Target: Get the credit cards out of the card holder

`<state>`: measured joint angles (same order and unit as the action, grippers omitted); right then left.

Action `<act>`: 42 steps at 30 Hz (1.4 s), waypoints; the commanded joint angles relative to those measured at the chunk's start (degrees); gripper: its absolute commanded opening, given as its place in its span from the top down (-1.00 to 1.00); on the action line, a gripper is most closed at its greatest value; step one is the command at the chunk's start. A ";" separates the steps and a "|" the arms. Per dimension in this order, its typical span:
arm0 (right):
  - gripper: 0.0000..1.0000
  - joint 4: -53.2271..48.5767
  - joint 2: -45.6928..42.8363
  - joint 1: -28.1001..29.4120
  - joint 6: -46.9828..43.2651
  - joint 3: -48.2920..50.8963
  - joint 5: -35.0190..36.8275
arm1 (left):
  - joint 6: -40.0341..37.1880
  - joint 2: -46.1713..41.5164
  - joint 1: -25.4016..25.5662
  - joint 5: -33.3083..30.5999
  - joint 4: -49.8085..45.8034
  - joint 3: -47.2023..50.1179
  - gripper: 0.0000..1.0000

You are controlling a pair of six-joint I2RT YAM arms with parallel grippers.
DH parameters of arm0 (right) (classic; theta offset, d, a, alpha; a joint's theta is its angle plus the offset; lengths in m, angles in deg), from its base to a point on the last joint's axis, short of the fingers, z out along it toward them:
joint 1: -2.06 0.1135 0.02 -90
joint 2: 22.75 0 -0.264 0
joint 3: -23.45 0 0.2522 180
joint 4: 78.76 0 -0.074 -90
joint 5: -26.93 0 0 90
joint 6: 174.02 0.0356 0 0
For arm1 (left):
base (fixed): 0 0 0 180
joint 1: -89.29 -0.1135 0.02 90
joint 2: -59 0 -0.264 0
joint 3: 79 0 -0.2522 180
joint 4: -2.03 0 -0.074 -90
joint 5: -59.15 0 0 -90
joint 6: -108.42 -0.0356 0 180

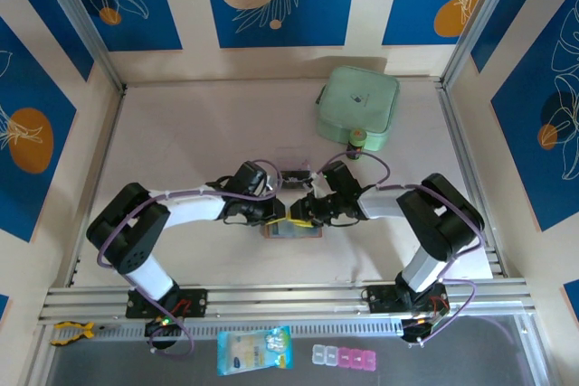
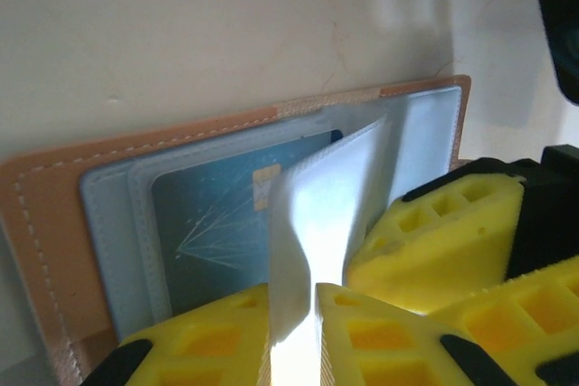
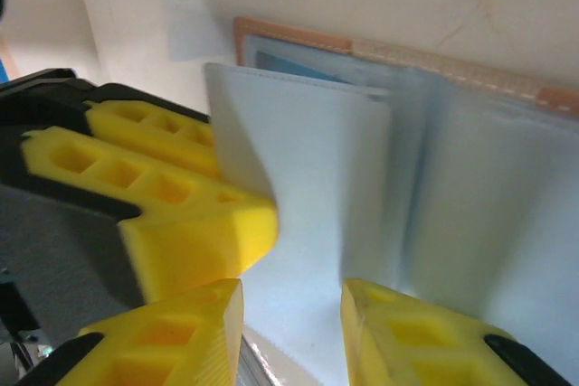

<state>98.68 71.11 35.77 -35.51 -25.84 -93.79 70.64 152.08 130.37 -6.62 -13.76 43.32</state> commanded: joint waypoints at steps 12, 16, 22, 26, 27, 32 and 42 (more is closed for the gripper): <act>0.28 -10.18 -13.01 -3.59 -2.30 1.49 3.59 | -0.46 -0.59 2.24 1.77 -2.81 -5.48 0.65; 0.27 -11.19 -14.92 -4.59 -2.71 2.33 3.96 | -0.21 0.47 3.26 1.67 -2.57 -6.57 0.69; 0.27 -12.01 -16.94 -5.83 -2.99 3.63 3.96 | 0.29 2.43 4.50 1.67 -1.72 -8.08 0.77; 0.27 -12.56 -17.89 -6.51 -3.16 4.15 3.80 | 0.45 4.00 5.24 1.74 -1.32 -9.39 0.77; 0.27 -12.66 -18.09 -6.62 -3.24 4.23 3.77 | 0.48 4.41 5.45 1.79 -1.23 -9.74 0.76; 0.27 -14.00 -19.36 -7.27 -3.68 4.34 3.86 | 0.46 5.92 5.95 2.14 -1.23 -11.57 0.62; 0.26 -16.39 -21.79 -7.87 -4.23 3.98 4.45 | -1.82 6.19 5.95 1.15 -4.47 -15.38 0.48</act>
<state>85.17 50.06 27.88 -38.63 -22.03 -89.58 70.38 157.58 135.83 -5.83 -17.74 30.51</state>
